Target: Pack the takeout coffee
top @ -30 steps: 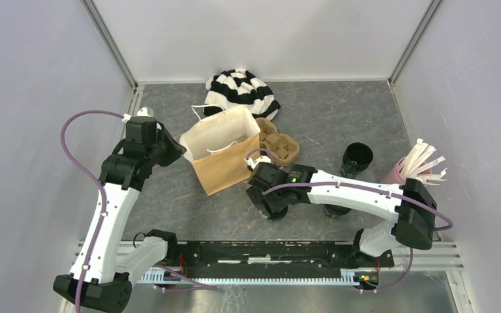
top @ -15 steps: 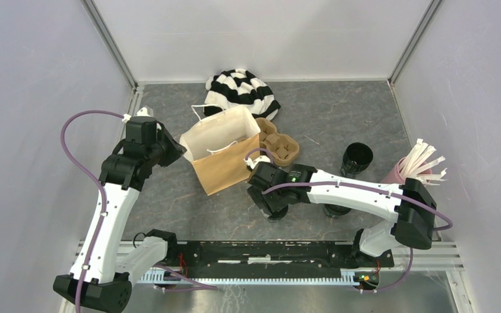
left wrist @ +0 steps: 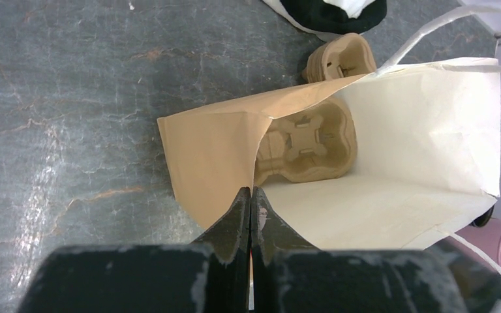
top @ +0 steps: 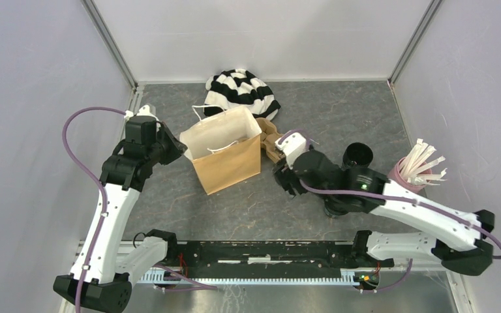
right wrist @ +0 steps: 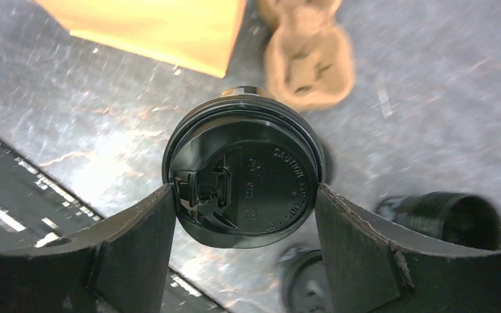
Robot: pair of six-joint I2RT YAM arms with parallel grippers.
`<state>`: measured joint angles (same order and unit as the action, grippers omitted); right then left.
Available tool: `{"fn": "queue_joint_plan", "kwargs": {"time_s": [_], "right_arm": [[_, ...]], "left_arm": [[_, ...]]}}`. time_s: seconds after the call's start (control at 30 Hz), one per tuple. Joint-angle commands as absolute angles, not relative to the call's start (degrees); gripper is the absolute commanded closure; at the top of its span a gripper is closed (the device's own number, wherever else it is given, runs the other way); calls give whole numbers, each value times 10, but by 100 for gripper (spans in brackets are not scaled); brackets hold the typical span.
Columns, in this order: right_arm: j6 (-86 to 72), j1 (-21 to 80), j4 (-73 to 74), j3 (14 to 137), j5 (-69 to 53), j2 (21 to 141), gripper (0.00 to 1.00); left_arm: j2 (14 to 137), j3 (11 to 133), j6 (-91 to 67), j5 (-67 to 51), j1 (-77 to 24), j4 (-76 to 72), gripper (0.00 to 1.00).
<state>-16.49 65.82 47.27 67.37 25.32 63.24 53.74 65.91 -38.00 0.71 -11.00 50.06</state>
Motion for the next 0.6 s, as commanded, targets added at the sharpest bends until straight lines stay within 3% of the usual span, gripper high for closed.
{"fn": "queue_joint_plan", "kwargs": {"time_s": [0.0,0.1,0.3,0.57], "right_arm": [[-21,654,445,743,353,606,26],[44,655,452,797,366,607,27],[205,655,410,879,171,626,33],[239,667,413,955,31,709,35]], "left_arm": [[520,650,-303,-10,-112,433,98],[499,638,-258,-3,-112,386,98],[438,575,-151,-46,-113,291,98],[328,459,-101,-67,-112,260,98]]}}
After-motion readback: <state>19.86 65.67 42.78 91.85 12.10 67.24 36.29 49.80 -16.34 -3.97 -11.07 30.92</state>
